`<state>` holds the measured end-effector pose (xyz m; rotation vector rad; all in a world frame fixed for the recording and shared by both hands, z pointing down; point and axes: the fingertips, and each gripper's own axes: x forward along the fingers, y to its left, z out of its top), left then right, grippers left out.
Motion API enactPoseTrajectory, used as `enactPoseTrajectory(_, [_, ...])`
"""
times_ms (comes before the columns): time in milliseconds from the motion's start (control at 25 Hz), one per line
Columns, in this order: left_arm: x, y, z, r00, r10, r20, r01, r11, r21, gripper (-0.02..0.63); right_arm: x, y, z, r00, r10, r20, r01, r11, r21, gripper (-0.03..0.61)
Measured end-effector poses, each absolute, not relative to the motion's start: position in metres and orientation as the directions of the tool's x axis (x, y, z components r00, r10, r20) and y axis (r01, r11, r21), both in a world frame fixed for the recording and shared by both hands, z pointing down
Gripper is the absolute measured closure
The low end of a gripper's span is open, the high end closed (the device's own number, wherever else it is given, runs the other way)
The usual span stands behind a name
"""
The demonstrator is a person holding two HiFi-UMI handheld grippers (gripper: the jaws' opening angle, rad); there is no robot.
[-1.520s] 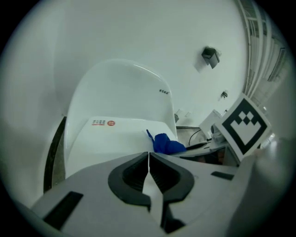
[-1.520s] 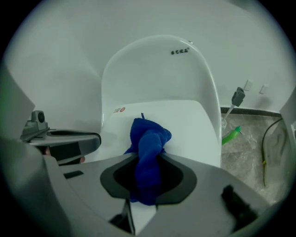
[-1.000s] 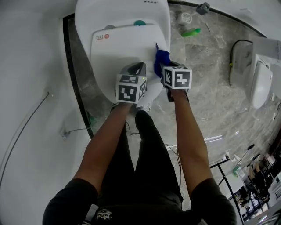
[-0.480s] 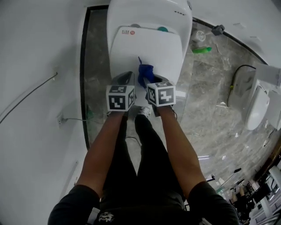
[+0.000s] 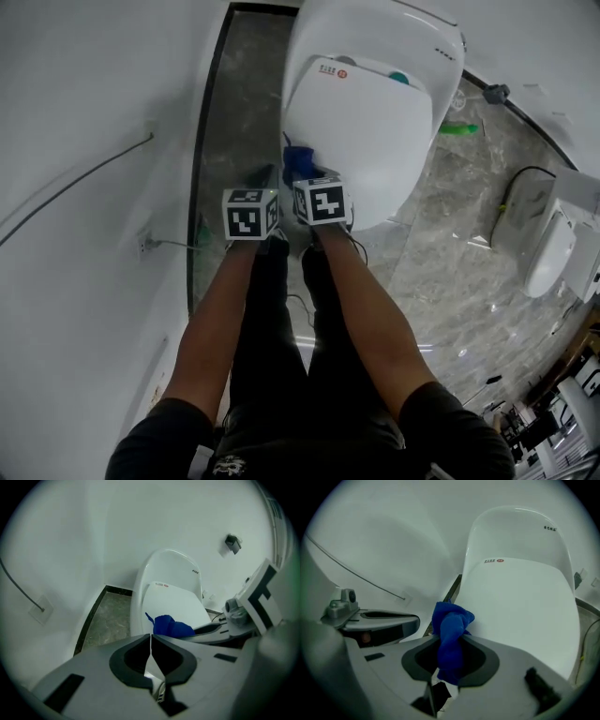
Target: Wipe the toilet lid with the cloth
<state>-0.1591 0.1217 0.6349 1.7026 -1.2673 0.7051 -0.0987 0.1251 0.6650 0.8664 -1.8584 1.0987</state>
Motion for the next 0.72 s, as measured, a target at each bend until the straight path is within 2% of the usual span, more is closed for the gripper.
enactPoseTrajectory(320, [-0.155, 0.132, 0.651, 0.366, -0.414, 0.833, -0.929, -0.11, 0.353, 0.595, -0.096, 0.13, 0.678, -0.391, -0.161, 0.906, -0.87, 0.386, -0.306, 0.494])
enactPoseTrajectory(560, [-0.127, 0.132, 0.644, 0.398, -0.418, 0.817, -0.912, -0.087, 0.4, 0.595, -0.043, 0.142, 0.676, -0.357, -0.193, 0.914, -0.901, 0.328, -0.283, 0.494])
enactPoseTrajectory(720, [-0.074, 0.138, 0.638, 0.478, -0.386, 0.789, -0.878, -0.193, 0.438, 0.595, 0.008, 0.151, 0.676, -0.33, -0.237, 0.914, -0.927, 0.262, -0.267, 0.494])
